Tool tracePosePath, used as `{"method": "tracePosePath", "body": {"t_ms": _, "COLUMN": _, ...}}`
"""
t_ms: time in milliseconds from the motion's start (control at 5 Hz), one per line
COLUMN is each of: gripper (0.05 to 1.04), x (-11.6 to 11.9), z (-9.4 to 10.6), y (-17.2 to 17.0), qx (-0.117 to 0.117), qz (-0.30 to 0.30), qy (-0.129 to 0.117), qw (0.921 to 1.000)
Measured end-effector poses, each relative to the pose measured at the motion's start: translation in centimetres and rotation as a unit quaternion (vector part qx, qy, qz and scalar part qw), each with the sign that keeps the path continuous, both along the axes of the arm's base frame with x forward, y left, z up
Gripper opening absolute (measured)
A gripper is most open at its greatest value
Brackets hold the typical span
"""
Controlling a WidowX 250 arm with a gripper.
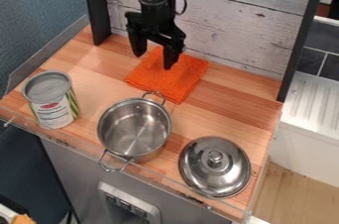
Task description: Move the orange cloth to the upper right side of the table
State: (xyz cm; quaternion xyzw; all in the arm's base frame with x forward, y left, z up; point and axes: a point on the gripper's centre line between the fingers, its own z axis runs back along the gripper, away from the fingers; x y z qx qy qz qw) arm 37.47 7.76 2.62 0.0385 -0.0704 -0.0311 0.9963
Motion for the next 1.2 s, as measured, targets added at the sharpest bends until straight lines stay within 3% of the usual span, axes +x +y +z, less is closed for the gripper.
{"method": "tracePosePath", "body": {"t_ms": 200, "gripper": 1.0, "x": 0.5, "z": -2.2, "y": 0.1, "qx": 0.002, "qz": 0.01, "qy": -0.002, "qw": 0.9999}}
{"method": "tracePosePath", "body": {"t_ms": 600, "gripper": 0.999, "x": 0.7, "z": -3.1, "y": -0.8, "qx": -0.025, "qz": 0.033, "qy": 0.014, "qw": 0.9991}}
{"method": "tracePosePath", "body": {"t_ms": 800, "gripper": 0.999, "x": 0.6, "z": -3.3, "y": -2.9, "qx": -0.04, "qz": 0.037, "qy": 0.023, "qw": 0.9983}}
{"method": "tracePosePath", "body": {"t_ms": 1200, "gripper": 0.999, "x": -0.2, "z": -3.5, "y": -9.9, "qx": -0.03, "qz": 0.019, "qy": 0.033, "qw": 0.9988}}
